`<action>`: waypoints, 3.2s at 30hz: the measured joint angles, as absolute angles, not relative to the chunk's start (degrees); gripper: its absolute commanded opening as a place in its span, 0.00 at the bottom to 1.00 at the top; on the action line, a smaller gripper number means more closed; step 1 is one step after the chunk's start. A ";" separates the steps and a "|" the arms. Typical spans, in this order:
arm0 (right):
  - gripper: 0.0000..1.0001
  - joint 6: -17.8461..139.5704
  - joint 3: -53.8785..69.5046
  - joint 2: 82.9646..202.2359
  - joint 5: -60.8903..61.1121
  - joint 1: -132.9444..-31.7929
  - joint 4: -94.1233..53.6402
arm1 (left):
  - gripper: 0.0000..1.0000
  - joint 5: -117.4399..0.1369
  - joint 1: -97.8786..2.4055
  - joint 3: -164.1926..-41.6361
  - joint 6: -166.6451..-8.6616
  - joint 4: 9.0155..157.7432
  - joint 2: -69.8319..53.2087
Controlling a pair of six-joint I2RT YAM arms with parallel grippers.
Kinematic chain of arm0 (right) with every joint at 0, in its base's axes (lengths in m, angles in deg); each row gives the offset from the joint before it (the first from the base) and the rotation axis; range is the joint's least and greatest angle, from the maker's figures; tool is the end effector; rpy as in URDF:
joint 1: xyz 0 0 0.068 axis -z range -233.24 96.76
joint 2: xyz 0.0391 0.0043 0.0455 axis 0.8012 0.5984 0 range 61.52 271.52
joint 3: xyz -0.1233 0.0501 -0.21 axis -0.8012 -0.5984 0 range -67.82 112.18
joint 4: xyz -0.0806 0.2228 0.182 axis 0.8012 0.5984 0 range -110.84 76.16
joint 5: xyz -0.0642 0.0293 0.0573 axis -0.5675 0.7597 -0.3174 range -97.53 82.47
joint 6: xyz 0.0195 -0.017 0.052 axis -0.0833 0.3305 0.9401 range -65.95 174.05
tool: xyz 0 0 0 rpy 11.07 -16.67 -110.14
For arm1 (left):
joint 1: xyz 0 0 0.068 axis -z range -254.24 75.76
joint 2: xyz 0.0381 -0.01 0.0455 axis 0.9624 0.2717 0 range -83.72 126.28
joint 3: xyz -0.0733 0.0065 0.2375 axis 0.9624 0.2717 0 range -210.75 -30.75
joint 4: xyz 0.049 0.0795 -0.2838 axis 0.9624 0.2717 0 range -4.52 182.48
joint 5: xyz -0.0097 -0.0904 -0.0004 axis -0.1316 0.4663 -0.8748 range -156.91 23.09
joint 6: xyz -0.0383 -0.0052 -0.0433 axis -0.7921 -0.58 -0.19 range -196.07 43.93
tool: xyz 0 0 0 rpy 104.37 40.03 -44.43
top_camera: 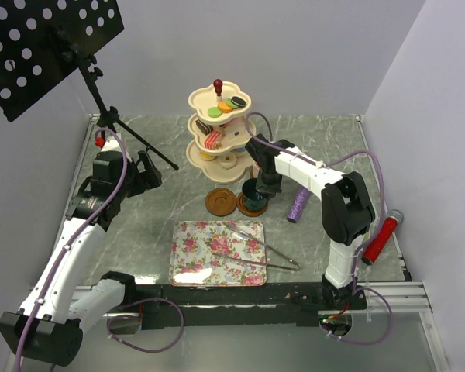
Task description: Serve the afternoon tea
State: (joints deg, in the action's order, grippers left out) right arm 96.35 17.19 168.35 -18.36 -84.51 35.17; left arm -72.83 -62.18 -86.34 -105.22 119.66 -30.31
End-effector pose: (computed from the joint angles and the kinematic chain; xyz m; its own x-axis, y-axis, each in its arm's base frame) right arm 0.3458 0.2007 0.1798 -0.9383 0.2038 -0.2795 0.2105 0.9776 0.0061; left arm 0.2526 -0.0496 0.3151 -0.5120 -0.3861 -0.7673 -0.1456 0.9194 -0.3654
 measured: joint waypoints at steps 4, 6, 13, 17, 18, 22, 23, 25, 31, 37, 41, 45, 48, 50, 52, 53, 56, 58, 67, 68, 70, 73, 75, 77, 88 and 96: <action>0.02 96.35 16.86 168.72 -18.54 -84.51 34.67 | 1.00 -72.83 -62.18 -86.34 -105.22 119.66 -30.31; 0.10 96.33 16.86 168.72 -18.49 -84.51 34.63 | 1.00 -72.80 -62.18 -86.34 -105.22 119.66 -30.31; 0.50 96.20 16.86 168.83 -18.08 -84.60 34.71 | 1.00 -72.83 -62.18 -86.34 -105.22 119.66 -30.33; 0.59 95.94 17.41 168.80 -17.94 -84.60 35.30 | 1.00 -72.83 -62.18 -86.34 -105.22 119.66 -30.33; 0.60 95.89 17.80 168.80 -17.94 -84.60 35.61 | 1.00 -72.83 -62.18 -86.34 -105.22 119.66 -30.33; 0.66 95.28 19.81 168.00 -17.90 -84.60 36.44 | 1.00 -72.83 -62.18 -86.34 -105.22 119.66 -30.31; 0.66 95.02 20.27 167.17 -17.92 -84.51 36.79 | 1.00 -72.83 -62.18 -86.34 -105.20 119.68 -30.31; 0.66 94.32 20.71 164.94 -18.01 -84.07 37.38 | 1.00 -72.83 -62.18 -86.34 -105.20 119.72 -30.31; 0.66 90.54 19.03 151.06 -16.66 -74.59 38.43 | 1.00 -72.85 -62.18 -86.36 -105.20 120.18 -30.22; 0.64 85.82 9.21 137.59 -16.83 -55.83 38.58 | 1.00 -72.80 -62.18 -86.34 -105.20 120.18 -30.07; 0.63 82.54 0.71 135.23 -14.71 -42.72 38.49 | 1.00 -72.83 -62.18 -86.34 -105.11 120.20 -29.63; 0.63 80.33 -6.04 135.23 -13.49 -35.83 38.54 | 1.00 -72.85 -62.18 -86.34 -104.61 120.25 -29.57; 0.63 79.46 -8.88 135.21 -11.41 -33.38 38.08 | 1.00 -72.83 -62.18 -86.03 -104.26 120.01 -29.57; 0.62 79.43 -9.93 135.19 -10.38 -33.17 37.44 | 1.00 -72.83 -62.18 -85.66 -104.21 120.01 -29.57; 0.62 79.52 -10.96 135.19 -8.98 -33.17 36.68 | 1.00 -72.83 -62.18 -85.35 -104.19 120.05 -29.55; 0.62 79.67 -11.53 135.19 -8.22 -33.17 36.29 | 1.00 -72.83 -62.18 -85.29 -104.19 120.09 -29.55; 0.60 80.11 -13.76 135.19 -6.56 -33.17 34.34 | 1.00 -72.85 -62.18 -85.29 -104.17 120.01 -29.55; 0.54 80.66 -15.73 135.23 -5.20 -33.17 33.10 | 1.00 -72.83 -62.18 -85.29 -104.17 120.03 -29.55; 0.00 85.05 -18.87 135.98 -3.63 -35.31 29.69 | 1.00 -73.04 -62.18 -85.29 -104.17 120.03 -29.55; 0.00 85.86 -18.85 135.54 -4.20 -35.46 29.90 | 1.00 -73.04 -62.18 -85.29 -104.17 120.03 -29.57; 0.00 87.85 -18.76 134.99 -4.70 -35.64 29.93 | 1.00 -73.07 -62.18 -85.29 -104.17 120.03 -29.59; 0.00 92.48 -18.44 134.93 -5.20 -36.73 28.99 | 1.00 -73.11 -62.18 -85.29 -104.17 120.05 -29.61; 0.00 96.37 -18.37 134.93 -5.40 -37.49 27.63 | 1.00 -73.24 -62.18 -85.29 -104.17 120.07 -29.70; 0.00 100.48 -18.24 134.95 -6.14 -38.37 26.28 | 1.00 -73.26 -62.18 -85.29 -104.17 120.07 -29.92; 0.49 112.33 -9.34 145.57 -8.15 -44.47 21.10 | 1.00 -73.28 -62.18 -85.29 -104.17 120.09 -30.77; 0.61 106.36 -5.06 146.36 -6.19 -44.88 19.78 | 1.00 -73.81 -62.18 -85.29 -104.15 120.09 -30.94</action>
